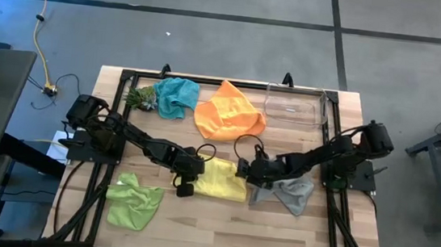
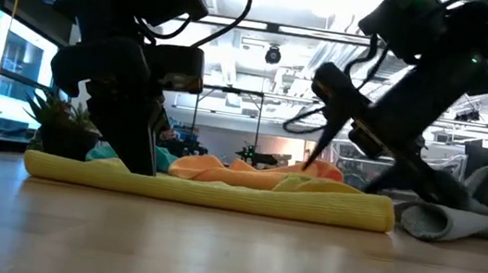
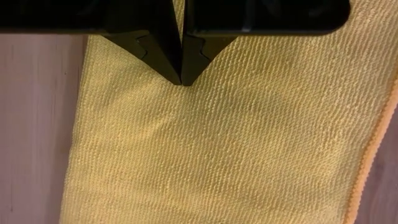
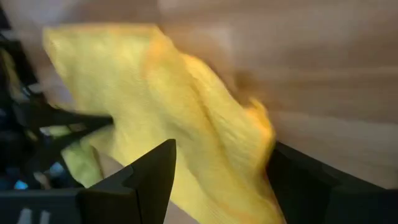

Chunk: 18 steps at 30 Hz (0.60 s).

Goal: Fold microfiber towels

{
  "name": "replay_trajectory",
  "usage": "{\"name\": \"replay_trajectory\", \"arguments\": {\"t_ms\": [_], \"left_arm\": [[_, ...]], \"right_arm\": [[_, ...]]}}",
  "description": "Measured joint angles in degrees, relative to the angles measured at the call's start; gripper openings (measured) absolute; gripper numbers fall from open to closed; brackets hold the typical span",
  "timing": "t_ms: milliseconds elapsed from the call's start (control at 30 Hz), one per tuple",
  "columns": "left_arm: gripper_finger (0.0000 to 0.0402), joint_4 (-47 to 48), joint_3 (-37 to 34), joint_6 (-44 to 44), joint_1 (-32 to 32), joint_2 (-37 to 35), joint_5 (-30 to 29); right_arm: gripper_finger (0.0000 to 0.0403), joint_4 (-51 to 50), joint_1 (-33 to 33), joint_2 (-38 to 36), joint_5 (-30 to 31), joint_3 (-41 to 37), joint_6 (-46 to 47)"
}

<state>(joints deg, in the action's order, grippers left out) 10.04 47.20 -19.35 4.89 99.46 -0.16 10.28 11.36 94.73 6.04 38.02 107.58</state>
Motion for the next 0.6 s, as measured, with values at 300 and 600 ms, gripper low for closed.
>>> {"name": "replay_trajectory", "arguments": {"t_ms": [300,600], "left_arm": [[0.0,-0.02,0.0,0.0,0.0,0.0,-0.02],[0.0001,-0.02,0.0,-0.07,0.07,-0.02,-0.01]], "right_arm": [[0.0233,4.47,-3.37,-0.02,1.09,0.61,-0.51],[0.0234,8.71,-7.3,-1.43,1.0,0.56,-6.65]]}}
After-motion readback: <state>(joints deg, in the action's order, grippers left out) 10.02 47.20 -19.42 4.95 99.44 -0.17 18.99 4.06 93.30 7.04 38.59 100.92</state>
